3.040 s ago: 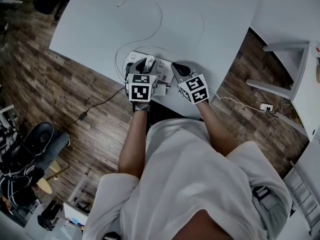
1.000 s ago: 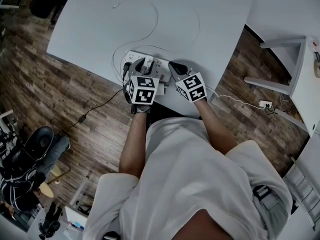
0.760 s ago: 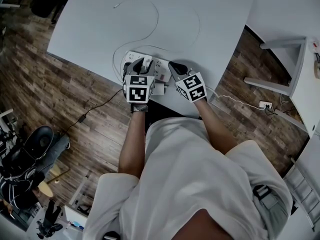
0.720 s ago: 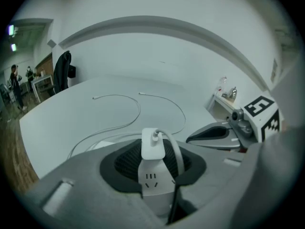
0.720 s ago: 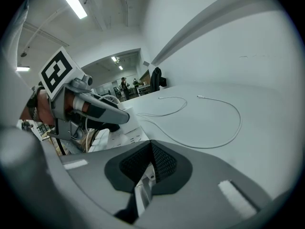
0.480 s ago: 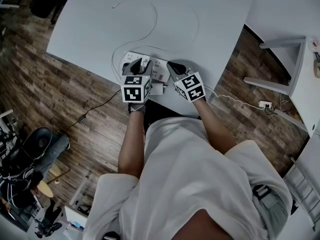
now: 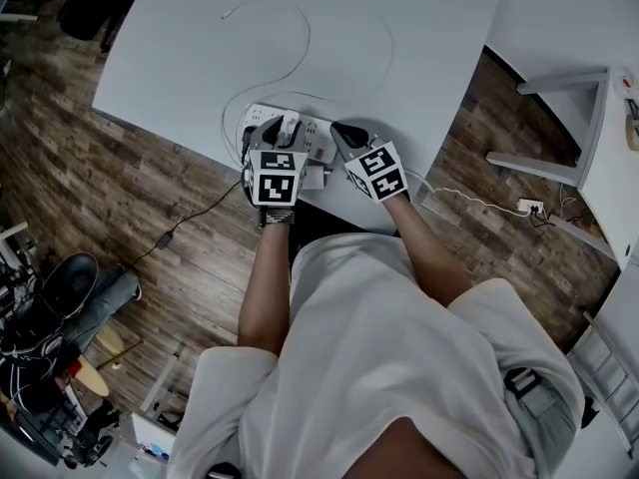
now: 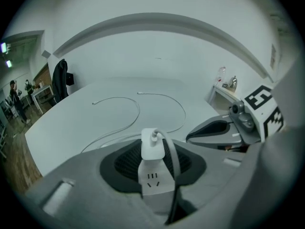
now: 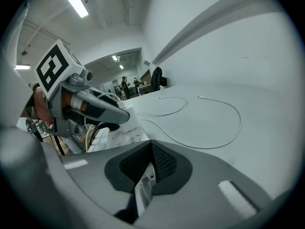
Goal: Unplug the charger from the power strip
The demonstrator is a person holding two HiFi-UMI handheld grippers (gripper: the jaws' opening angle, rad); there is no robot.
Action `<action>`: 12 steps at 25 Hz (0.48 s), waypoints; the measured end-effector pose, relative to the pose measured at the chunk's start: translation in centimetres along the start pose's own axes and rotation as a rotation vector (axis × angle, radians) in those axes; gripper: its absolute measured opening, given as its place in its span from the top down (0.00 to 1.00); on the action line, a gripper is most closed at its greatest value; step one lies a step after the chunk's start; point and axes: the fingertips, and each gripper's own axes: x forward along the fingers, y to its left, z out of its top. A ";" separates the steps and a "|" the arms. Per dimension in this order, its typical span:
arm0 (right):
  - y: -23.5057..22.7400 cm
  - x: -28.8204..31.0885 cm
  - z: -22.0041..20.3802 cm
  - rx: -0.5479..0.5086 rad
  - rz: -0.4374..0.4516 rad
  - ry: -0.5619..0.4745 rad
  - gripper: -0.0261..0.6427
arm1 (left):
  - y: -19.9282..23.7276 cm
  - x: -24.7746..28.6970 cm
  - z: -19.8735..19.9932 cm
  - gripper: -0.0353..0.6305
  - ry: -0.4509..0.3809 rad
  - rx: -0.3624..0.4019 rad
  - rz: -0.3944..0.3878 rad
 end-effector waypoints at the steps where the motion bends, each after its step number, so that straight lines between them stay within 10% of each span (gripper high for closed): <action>1: 0.0 0.0 0.0 -0.001 0.000 0.000 0.96 | 0.1 -0.1 0.0 0.74 -0.008 -0.022 -0.007; 12: 0.0 0.2 0.2 -0.011 -0.009 -0.003 0.96 | 1.2 -1.1 1.3 0.74 -0.066 -0.142 -0.055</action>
